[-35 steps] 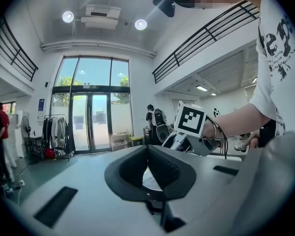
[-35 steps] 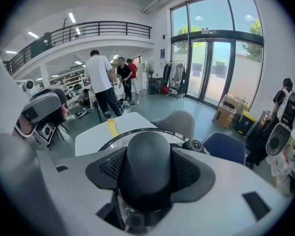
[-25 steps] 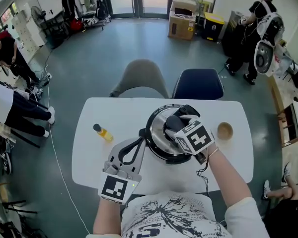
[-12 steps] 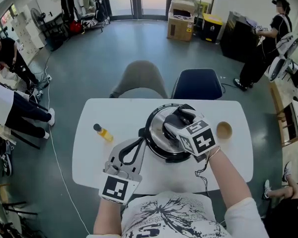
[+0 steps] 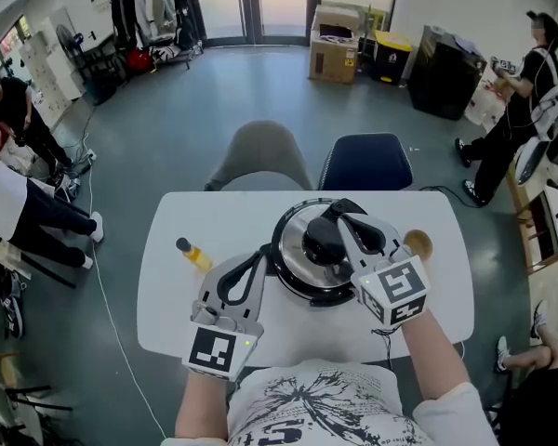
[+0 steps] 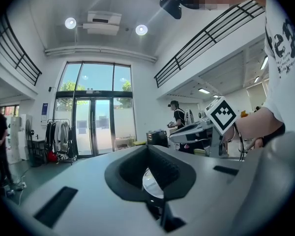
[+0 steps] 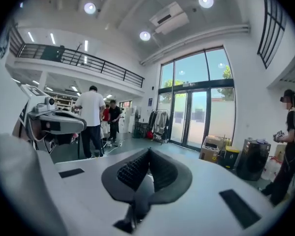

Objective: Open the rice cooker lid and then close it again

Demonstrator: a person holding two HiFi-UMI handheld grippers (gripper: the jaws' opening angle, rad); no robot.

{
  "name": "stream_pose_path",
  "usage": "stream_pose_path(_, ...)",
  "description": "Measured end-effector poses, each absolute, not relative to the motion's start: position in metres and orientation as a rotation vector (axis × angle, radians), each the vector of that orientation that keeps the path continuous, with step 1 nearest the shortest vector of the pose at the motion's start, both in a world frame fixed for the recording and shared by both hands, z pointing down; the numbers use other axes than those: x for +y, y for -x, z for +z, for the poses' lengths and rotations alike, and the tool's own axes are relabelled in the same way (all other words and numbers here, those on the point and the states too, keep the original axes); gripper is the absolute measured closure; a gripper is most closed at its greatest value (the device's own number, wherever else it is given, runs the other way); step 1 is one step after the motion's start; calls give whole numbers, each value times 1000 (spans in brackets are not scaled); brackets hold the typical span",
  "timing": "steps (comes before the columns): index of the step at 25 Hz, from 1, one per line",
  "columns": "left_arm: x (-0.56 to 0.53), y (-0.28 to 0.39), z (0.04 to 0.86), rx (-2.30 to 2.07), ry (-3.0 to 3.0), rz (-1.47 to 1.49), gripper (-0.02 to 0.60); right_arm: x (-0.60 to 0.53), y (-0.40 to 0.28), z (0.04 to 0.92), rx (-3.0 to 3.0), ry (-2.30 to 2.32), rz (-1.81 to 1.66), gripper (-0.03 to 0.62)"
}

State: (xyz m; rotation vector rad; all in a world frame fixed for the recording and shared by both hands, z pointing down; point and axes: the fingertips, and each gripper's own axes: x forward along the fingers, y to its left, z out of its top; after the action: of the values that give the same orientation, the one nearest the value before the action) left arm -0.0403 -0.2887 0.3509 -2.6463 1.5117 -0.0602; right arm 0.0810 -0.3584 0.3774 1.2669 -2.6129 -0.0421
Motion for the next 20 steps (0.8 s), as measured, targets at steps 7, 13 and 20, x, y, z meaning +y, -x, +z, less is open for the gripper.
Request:
stream_pose_path(7,-284,41,345,1478,2659,-45,569,-334,-96,369,-2686,-1386,-82,583)
stream_pose_path(13,-279,40,348,1446,2696,-44,569,-318,-99,374,-2670,-1435,-138,585)
stream_pose_path(20,-277,35,348,1411,2707,-42,569,-311,-99,373,-2679,-1421,-127,585)
